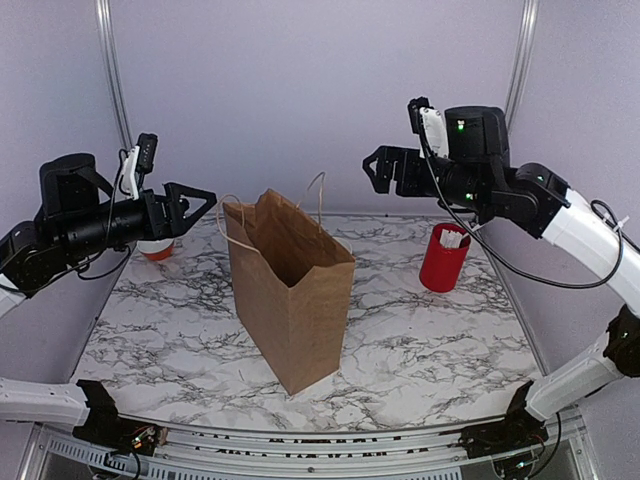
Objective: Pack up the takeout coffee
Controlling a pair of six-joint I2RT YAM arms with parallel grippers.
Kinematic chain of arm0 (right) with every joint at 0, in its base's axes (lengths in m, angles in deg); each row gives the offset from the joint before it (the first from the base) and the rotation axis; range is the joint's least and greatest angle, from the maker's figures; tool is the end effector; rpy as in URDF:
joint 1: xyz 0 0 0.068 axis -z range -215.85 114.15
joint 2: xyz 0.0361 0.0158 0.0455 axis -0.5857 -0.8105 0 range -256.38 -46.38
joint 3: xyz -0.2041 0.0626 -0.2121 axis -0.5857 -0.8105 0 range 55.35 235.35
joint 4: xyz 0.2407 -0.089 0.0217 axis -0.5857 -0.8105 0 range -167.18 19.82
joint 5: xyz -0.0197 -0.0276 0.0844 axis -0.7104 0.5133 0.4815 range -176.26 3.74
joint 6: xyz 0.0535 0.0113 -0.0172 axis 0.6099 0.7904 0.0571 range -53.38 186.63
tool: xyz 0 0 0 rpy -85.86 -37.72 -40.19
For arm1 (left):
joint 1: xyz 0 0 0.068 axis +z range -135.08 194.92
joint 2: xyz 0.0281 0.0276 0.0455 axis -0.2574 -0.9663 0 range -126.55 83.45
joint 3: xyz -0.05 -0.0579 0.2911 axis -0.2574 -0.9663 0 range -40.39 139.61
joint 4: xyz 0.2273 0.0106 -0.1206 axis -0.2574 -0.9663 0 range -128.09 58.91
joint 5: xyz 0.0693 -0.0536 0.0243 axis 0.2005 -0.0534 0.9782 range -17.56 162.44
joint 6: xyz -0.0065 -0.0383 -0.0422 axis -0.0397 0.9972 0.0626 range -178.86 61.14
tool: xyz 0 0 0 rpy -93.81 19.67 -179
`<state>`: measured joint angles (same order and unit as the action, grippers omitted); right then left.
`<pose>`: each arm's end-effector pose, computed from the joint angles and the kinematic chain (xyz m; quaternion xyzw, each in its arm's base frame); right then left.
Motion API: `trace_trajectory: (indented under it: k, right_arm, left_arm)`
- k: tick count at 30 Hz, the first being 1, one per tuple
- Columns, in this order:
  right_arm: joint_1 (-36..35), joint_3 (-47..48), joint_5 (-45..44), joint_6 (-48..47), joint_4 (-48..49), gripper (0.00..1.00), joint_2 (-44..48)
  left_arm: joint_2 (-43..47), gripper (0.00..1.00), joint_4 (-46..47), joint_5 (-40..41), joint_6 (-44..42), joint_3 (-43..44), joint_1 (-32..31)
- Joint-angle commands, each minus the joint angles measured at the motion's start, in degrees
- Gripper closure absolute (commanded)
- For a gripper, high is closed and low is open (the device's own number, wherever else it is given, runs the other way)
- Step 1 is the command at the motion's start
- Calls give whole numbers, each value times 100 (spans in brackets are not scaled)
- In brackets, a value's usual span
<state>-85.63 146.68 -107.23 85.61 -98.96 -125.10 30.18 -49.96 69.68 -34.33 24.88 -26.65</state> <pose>0.1996 0.2137 0.4807 -0.1033 0.7870 0.2135 0.5696 0.1345 -0.1220 0.4434 0.1266 0.7374 -0.3768 0.5461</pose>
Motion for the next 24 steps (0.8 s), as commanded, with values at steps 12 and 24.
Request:
trace_trajectory:
  k: [12,24]
  right_arm:
    - [1936,-1332,405,696,-326,0,988]
    - [3861,-2814,1223,1026,167,3,1541]
  left_arm:
    - [106,1,142,1470,510,-127,694]
    - [-608,1,-152,459,288,-360,2429]
